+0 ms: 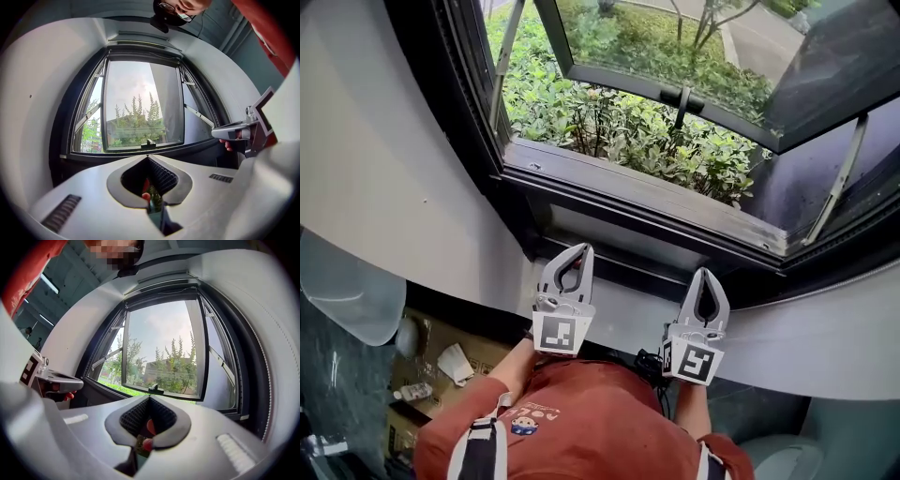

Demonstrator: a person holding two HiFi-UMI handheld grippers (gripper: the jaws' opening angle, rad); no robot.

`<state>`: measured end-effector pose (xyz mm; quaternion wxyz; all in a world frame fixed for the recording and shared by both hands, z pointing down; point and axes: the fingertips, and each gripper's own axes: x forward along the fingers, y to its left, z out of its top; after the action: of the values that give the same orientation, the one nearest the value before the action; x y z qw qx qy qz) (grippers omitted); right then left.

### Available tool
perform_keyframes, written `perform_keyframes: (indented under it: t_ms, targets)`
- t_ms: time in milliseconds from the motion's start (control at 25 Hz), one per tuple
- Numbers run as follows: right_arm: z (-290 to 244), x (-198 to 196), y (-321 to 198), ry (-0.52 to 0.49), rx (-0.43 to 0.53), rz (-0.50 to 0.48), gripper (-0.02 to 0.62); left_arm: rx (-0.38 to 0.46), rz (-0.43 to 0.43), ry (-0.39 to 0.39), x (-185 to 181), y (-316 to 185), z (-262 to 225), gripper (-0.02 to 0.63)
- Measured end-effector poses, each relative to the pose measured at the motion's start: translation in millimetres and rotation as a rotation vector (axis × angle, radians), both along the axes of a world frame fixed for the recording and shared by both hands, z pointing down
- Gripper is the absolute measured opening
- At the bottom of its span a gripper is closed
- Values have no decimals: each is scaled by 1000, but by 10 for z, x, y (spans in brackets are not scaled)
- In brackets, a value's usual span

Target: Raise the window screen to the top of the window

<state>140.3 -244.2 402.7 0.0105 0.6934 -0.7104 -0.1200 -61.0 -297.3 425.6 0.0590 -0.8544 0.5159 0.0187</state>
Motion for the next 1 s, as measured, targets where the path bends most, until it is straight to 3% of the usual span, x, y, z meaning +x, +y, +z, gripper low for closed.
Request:
perform_keyframes:
  t_ms: [1000]
  targets:
    - [-21, 73, 94, -9, 26, 46, 9, 39, 43, -5, 119, 45, -119, 6]
